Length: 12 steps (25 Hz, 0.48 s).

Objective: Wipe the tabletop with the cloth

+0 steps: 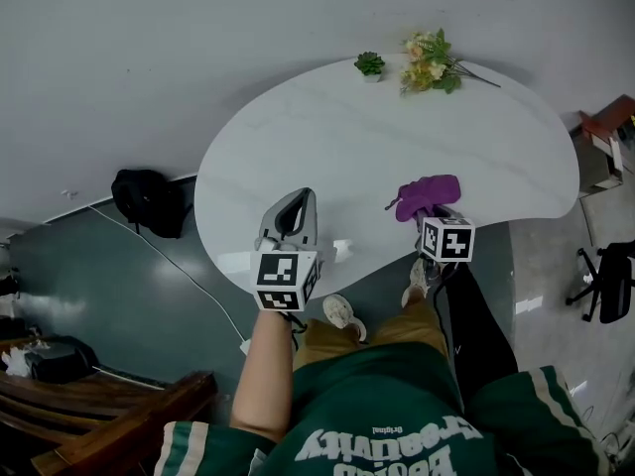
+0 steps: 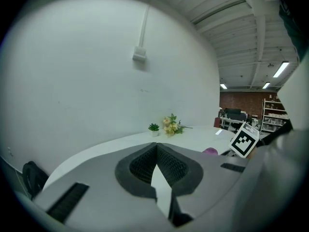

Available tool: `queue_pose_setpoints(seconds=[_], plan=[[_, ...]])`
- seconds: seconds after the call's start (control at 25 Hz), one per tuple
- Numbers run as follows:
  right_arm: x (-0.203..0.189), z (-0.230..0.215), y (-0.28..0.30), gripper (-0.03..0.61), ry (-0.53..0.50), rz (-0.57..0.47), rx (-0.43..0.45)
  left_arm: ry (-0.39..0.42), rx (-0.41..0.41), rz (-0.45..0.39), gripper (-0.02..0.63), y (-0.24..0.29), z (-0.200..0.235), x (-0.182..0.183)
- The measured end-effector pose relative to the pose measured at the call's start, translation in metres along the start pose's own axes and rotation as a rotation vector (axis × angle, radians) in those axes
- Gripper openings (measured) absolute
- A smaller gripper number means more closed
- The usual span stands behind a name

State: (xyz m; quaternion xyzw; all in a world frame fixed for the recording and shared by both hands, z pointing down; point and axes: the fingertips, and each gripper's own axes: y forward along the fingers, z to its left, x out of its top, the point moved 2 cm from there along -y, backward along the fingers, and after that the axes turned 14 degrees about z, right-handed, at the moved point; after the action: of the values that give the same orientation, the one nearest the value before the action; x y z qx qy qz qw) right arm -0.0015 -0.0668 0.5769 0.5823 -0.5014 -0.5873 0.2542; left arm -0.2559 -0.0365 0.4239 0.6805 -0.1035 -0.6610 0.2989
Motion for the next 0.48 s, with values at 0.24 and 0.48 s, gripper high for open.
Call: queue_pose_setpoints(seconds=[0.24, 0.48], plan=[[-0.005, 0.074, 0.013, 0.071, -0.045, 0.017, 0.043, -0.065, 0.079, 0.004, 0.000, -0.042, 0.050, -0.024], [-0.009, 0.152, 0.030, 0.071, -0.143, 0.058, 0.123, -0.122, 0.182, 0.028, 0.000, -0.077, 0.094, -0.055]])
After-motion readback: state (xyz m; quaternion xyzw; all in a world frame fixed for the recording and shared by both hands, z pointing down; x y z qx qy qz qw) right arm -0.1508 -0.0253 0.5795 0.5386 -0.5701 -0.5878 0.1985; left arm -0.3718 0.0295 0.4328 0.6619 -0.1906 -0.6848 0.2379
